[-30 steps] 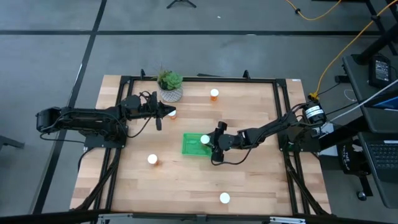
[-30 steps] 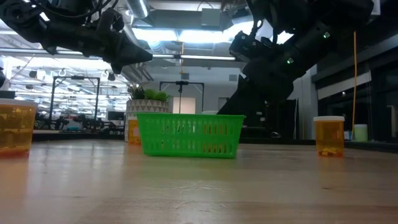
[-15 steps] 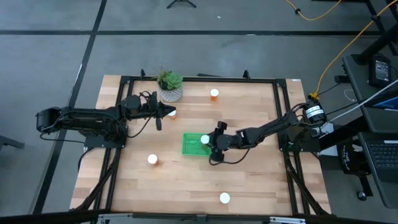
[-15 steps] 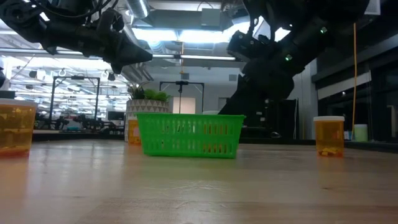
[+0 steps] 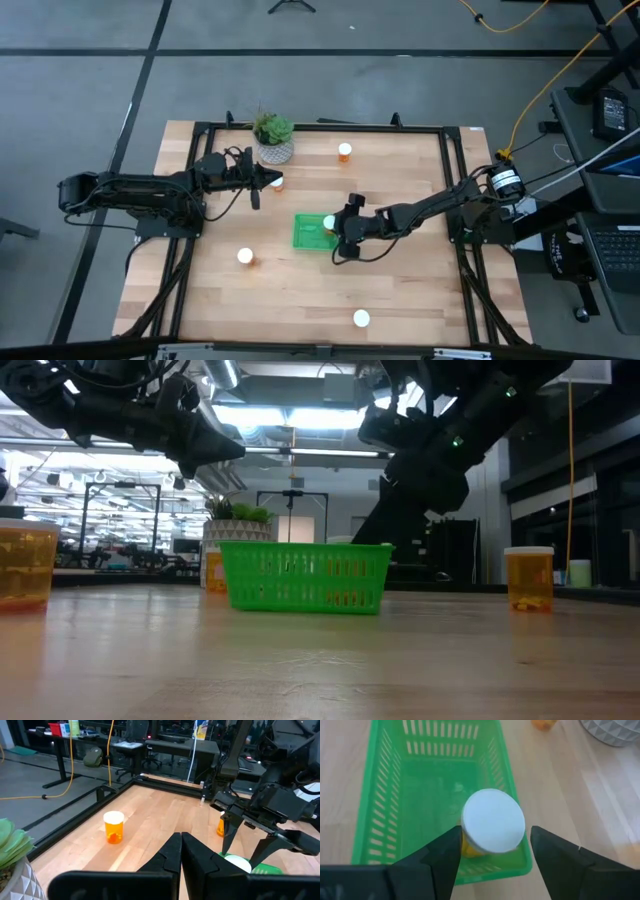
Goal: Pick and place pill bottles into a basket
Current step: Put the orange medicine bottle into the green bin
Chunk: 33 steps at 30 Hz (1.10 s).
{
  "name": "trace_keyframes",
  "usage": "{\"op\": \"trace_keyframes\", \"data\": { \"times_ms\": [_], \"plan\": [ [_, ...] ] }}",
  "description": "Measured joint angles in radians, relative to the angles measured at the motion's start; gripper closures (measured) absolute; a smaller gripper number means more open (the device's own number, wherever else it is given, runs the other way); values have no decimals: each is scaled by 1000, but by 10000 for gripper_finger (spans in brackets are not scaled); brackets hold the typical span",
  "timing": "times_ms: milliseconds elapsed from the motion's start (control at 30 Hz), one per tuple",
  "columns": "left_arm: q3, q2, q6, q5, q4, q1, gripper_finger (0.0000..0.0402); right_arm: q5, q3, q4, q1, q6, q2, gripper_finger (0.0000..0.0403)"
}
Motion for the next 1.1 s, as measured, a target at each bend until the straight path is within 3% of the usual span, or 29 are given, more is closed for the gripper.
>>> {"op": "trace_keyframes", "data": {
  "times_ms": [400, 833, 1100],
  "plan": [
    [0, 0, 0, 0, 0, 0, 395, -1, 0, -6, 13, -5, -10, 164],
    [0, 0, 4, 0, -12, 0, 396, 81, -14, -38, 80, -79, -220, 164],
    [0, -3, 69, 81, -15, 0, 396, 80, -199, 194, 64, -106, -378, 177]
  ]
}}
